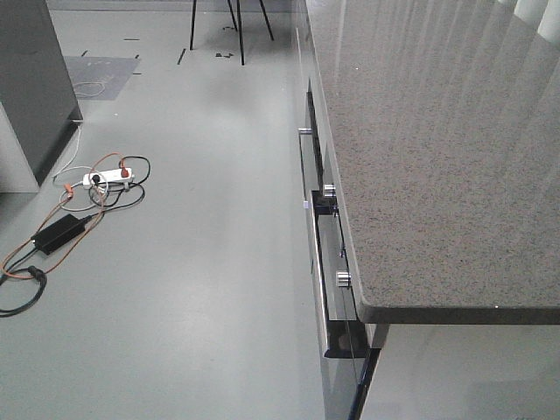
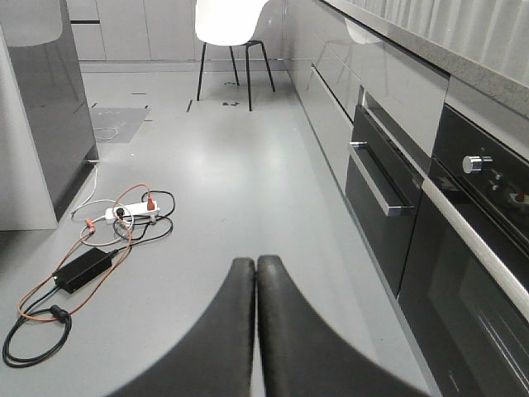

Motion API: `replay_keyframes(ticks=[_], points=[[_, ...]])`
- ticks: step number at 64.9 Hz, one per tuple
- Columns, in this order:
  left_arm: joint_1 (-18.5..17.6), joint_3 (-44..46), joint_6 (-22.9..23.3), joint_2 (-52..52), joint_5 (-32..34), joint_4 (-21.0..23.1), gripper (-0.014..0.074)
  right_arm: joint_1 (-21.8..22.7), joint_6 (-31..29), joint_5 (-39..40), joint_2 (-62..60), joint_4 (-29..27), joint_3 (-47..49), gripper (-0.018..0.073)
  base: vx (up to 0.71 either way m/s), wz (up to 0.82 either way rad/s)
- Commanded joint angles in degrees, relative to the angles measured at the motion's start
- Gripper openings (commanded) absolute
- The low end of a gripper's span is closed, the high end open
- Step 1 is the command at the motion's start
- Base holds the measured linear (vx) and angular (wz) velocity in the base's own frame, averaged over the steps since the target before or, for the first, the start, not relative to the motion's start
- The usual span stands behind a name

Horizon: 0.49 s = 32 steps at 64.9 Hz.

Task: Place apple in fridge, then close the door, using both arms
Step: 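Hold the apple in the right gripper while turning away from the counter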

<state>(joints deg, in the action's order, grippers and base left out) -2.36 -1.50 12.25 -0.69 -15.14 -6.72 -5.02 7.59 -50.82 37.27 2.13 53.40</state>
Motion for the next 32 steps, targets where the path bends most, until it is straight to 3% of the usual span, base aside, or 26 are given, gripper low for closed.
replay_keyframes(ticks=[1,11,32], points=[[-0.2,-1.2,0.5,-0.8,4.1,0.3,-0.0006,0.1,0.1,0.0,-4.6,0.6,-0.7,0.0135,0.00,0.00],[-0.2,-1.2,0.5,-0.8,4.1,0.3,-0.0006,0.1,0.1,-6.0,-9.0,1.8,-2.5,0.0135,0.00,0.00],[-0.2,-1.2,0.5,-0.8,4.1,0.3,-0.0006,0.1,0.9,-8.6,-10.7,2.6,-2.8,0.0135,0.00,0.00]])
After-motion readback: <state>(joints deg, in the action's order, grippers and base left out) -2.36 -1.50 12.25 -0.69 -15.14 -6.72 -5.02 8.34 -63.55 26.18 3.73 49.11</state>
